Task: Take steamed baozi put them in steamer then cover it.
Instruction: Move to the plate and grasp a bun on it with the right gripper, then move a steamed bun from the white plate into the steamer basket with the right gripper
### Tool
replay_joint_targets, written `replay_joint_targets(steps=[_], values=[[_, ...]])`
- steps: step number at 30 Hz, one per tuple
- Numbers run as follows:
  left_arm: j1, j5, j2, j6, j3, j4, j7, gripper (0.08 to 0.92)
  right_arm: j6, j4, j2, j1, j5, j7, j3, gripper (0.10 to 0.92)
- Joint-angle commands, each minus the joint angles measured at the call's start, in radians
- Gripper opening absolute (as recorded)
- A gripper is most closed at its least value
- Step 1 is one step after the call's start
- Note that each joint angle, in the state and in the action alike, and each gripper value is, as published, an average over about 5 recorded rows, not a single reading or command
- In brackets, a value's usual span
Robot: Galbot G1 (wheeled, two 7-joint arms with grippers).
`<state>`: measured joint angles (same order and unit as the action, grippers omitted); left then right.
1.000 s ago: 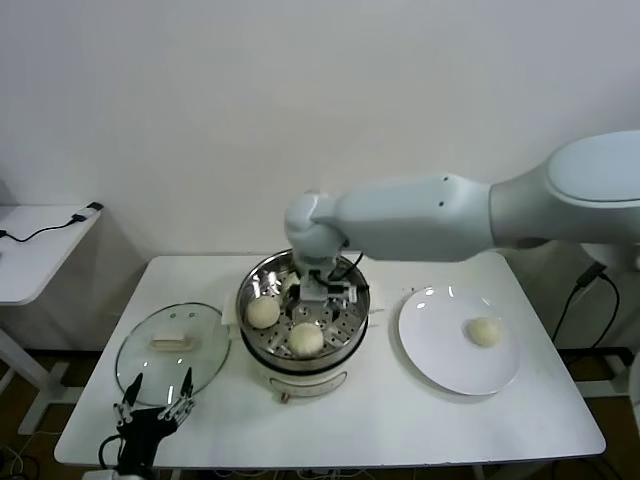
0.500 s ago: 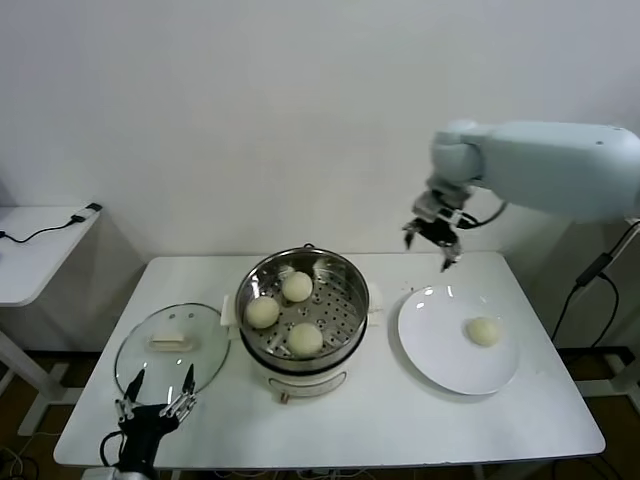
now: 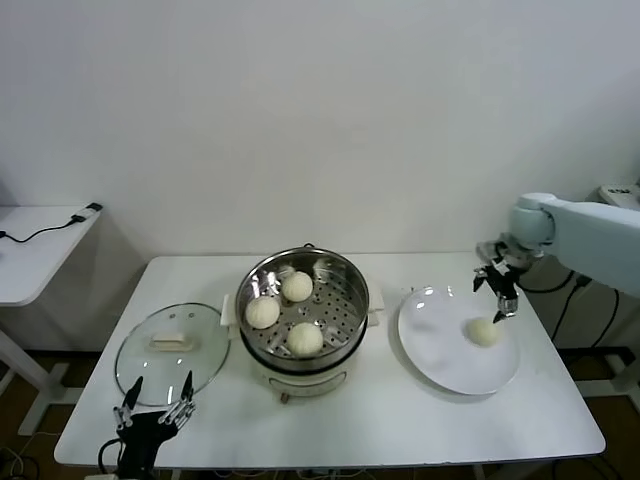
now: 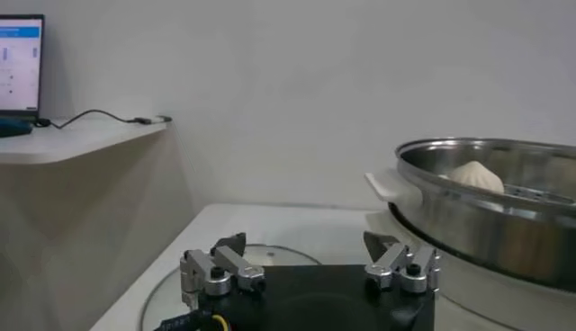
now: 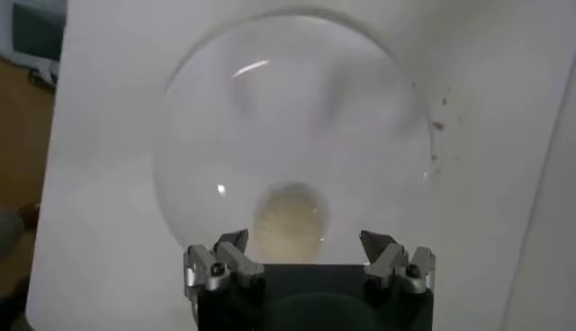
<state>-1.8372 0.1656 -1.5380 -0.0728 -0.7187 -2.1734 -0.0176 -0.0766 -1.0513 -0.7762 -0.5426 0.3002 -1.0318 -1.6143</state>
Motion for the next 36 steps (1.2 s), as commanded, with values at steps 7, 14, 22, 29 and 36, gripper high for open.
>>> replay_joint_targets(steps=[7, 14, 22, 29, 36], values=[[-0.007, -0.003, -0.001, 0.002, -0.004, 0.002, 0.000, 0.823, -0.073, 0.161, -0.018, 0.269, -0.064, 0.049, 0.196, 0.823], [-0.008, -0.004, -0.003, 0.006, -0.003, 0.010, 0.001, 0.823, -0.071, 0.195, -0.045, 0.292, -0.090, 0.061, 0.222, 0.822], [-0.008, -0.005, -0.005, 0.006, -0.002, 0.009, 0.002, 0.823, -0.073, 0.186, -0.051, 0.284, -0.093, 0.059, 0.228, 0.737], [-0.010, -0.004, -0.004, 0.005, -0.003, 0.004, 0.003, 0.823, -0.083, 0.126, -0.028, 0.211, -0.041, 0.031, 0.192, 0.672], [-0.010, -0.002, -0.005, 0.001, 0.004, -0.007, 0.004, 0.823, -0.097, 0.004, -0.022, -0.034, 0.135, 0.001, 0.051, 0.662]])
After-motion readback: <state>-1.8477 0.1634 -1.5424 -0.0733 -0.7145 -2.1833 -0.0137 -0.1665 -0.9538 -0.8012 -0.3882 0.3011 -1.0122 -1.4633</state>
